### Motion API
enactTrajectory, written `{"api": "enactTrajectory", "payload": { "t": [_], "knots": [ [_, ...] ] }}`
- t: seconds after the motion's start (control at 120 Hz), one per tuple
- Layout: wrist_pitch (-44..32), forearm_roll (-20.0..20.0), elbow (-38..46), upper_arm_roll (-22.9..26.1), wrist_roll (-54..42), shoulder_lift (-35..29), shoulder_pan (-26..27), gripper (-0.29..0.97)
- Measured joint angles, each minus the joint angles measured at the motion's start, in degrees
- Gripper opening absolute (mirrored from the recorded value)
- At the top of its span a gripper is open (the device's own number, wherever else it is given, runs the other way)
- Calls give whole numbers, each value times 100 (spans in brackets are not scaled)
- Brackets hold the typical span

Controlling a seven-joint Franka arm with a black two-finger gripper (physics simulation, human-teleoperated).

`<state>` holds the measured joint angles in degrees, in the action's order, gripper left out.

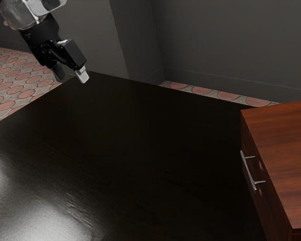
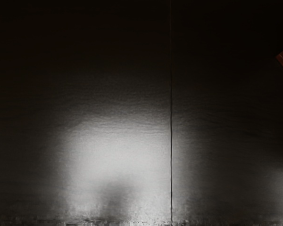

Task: Pull the drawer handle with one arm to open the drawer

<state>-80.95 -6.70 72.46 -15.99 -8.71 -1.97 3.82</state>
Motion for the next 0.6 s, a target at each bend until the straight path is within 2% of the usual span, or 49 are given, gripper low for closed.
{"api": "enactTrajectory", "payload": {
  "t": [0.158,0.275,0.408,0.5,0.558,0.6],
  "knots": [
    [259,22,37,49,40,38,-86,65],
    [456,-12,42,173,508,3,-129,65],
    [466,-215,56,230,1209,148,4,65],
    [245,-476,380,245,1663,310,123,65],
    [68,-620,488,422,1919,464,36,65],
    [-62,-707,523,791,2087,556,-225,65]
  ]
}}
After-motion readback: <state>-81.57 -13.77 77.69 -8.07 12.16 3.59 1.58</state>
